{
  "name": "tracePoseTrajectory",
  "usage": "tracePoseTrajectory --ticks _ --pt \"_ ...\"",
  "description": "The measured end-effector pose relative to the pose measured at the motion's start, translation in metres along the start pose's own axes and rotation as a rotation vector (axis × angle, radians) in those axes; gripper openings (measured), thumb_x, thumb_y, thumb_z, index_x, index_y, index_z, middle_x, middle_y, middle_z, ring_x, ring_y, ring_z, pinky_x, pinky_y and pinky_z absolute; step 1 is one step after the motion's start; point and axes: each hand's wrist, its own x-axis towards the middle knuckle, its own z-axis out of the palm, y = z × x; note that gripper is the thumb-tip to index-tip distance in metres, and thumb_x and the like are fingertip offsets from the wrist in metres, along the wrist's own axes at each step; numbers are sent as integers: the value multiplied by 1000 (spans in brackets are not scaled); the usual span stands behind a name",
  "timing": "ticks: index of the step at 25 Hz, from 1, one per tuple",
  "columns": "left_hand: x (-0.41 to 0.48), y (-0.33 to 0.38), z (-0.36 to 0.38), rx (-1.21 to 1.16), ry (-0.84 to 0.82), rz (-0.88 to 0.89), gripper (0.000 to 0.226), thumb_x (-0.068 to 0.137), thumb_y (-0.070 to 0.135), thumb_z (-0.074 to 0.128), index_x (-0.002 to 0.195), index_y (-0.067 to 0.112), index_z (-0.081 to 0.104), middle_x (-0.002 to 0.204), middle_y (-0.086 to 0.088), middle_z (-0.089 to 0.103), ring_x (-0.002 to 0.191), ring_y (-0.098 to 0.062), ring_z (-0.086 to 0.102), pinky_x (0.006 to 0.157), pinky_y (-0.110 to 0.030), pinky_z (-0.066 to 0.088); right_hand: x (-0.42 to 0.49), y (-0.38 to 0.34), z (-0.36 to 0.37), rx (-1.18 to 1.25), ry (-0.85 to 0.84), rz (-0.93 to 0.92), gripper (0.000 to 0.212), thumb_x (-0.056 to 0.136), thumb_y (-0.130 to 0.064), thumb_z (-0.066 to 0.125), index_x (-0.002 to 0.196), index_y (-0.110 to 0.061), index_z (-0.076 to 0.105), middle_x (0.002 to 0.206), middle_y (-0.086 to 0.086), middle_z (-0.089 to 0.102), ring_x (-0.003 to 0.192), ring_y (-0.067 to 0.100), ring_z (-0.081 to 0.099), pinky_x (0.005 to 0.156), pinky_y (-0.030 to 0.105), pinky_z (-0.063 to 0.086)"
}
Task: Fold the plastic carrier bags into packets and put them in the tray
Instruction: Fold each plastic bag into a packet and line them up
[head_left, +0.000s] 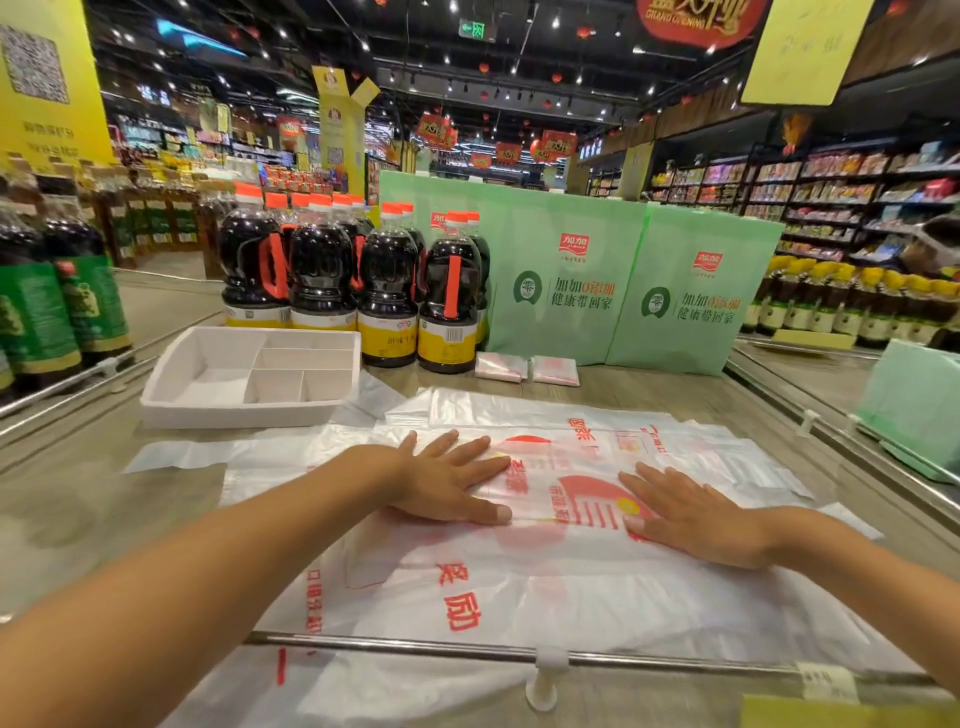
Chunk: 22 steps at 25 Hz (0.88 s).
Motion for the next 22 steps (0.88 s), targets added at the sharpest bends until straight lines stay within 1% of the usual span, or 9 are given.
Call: tracePoseTrajectory --ticks 4,6,9,11,12,14,17,19,22 --pt "-5 -8 -1 2 -7 9 84 89 85 28 155 53 -12 166 16 -25 153 -20 -26 121 -58 -17 -6 13 4 -9 12 33 134 41 -111 -7 157 -45 -16 166 -14 -20 155 17 -20 126 45 -6" --pt "-6 -9 -3 -13 -11 19 86 88 86 30 155 54 -12 166 16 -24 153 -19 -27 121 -57 -17 -7 18 4 29 26 32 128 47 -110 -2 157 -46 -13 166 -16 -18 155 16 -19 126 44 -6" --pt "-6 -11 2 -8 30 35 88 86 88 31 155 54 -11 167 16 -22 153 -17 -25 121 -56 -16 -10 19 6 37 66 16 102 73 -97 16 159 -46 -8 167 -16 -16 155 13 -16 126 40 -6" --pt "-6 -12 7 -9 91 55 87 87 88 31 157 53 -7 168 16 -18 155 -16 -20 123 -55 -13 -12 24 11 55 128 -16 92 83 -86 26 160 -45 -1 168 -17 -11 155 10 -12 126 35 -4" --pt "-6 -11 7 1 131 75 87 88 86 32 159 49 -3 169 15 -13 156 -15 -15 124 -53 -9 -13 28 11 76 172 -38 91 84 -85 29 161 -44 4 168 -18 -6 156 8 -8 126 33 -2" --pt "-9 -7 3 16 244 135 86 91 79 40 162 38 15 170 12 4 156 -13 5 126 -45 7 -14 32 10 68 284 -92 91 83 -87 34 160 -41 20 166 -20 9 154 6 6 125 29 7" --pt "-13 -1 -5 -25 398 196 70 94 68 52 151 28 48 156 11 37 140 -11 37 115 -33 35 -16 28 4 -3 422 -188 82 83 -86 41 150 -38 41 153 -23 34 137 -1 34 114 23 32" --pt "-16 0 -7 -26 432 217 59 95 64 55 142 29 59 145 14 50 129 -8 49 107 -31 42 -18 24 2 1 457 -200 68 90 -73 51 148 -40 41 144 -26 44 128 -1 45 107 24 40" --pt "-19 -2 -13 -17 432 182 46 95 59 52 132 36 65 133 20 63 116 -2 57 100 -31 47 -18 24 0 47 504 -169 53 96 -49 58 146 -43 41 141 -22 55 124 2 55 104 27 46"
